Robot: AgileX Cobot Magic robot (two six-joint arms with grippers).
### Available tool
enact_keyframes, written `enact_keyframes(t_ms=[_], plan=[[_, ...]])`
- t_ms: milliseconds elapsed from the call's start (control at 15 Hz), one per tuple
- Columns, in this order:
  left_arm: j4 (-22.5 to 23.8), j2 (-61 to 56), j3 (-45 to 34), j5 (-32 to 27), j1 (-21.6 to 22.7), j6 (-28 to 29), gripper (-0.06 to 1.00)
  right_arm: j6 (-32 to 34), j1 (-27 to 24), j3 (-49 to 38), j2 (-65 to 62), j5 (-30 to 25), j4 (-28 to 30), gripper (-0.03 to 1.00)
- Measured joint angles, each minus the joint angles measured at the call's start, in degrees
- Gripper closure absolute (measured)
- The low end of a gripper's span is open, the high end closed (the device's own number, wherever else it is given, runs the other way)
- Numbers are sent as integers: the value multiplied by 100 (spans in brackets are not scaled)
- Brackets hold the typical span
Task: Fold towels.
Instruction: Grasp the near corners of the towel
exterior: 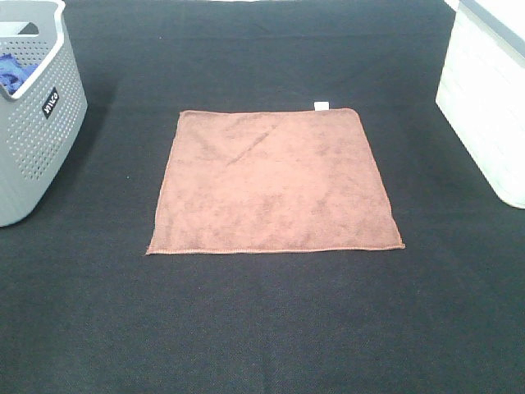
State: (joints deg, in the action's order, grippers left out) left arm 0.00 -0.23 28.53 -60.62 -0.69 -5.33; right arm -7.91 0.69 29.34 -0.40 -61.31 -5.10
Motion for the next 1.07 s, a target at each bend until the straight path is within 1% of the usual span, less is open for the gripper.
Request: enact_keyframes(t_ms=[200, 267, 333, 467, 533, 600, 667, 800, 867, 933, 1067], plan=[[0, -6, 11, 0, 0, 0, 20, 0, 0, 0, 0, 6, 17, 9], [0, 11, 57, 115, 0, 0, 20, 0, 0, 17, 80, 80, 17, 9], [0, 92, 97, 344, 0, 0, 20, 0, 0, 52, 286, 435, 29, 9], [-166, 453, 109, 1083, 0, 0, 20, 0, 0, 63, 825, 1570, 132, 9], [-395, 676, 63, 1524, 0, 6, 20, 0, 0, 63, 1209, 2206, 166, 9], [-796, 1112, -52, 2097, 0, 6, 20, 0, 0, 63, 1811, 3025, 172, 10], [-1117, 1507, -109, 2464, 0, 6, 20, 0, 0, 63, 2257, 3426, 160, 10], [-1782, 2326, -120, 2836, 0, 0, 20, 17, 0, 69, 3134, 3976, -63, 11], [-1782, 2326, -120, 2836, 0, 0, 20, 17, 0, 69, 3134, 3976, -63, 11], [-2384, 3094, -126, 2888, 0, -103, 20, 17, 0, 69, 3799, 4206, -407, 11], [-3272, 4085, -126, 2928, 0, -688, 20, 17, 0, 69, 4687, 4492, -739, 11]])
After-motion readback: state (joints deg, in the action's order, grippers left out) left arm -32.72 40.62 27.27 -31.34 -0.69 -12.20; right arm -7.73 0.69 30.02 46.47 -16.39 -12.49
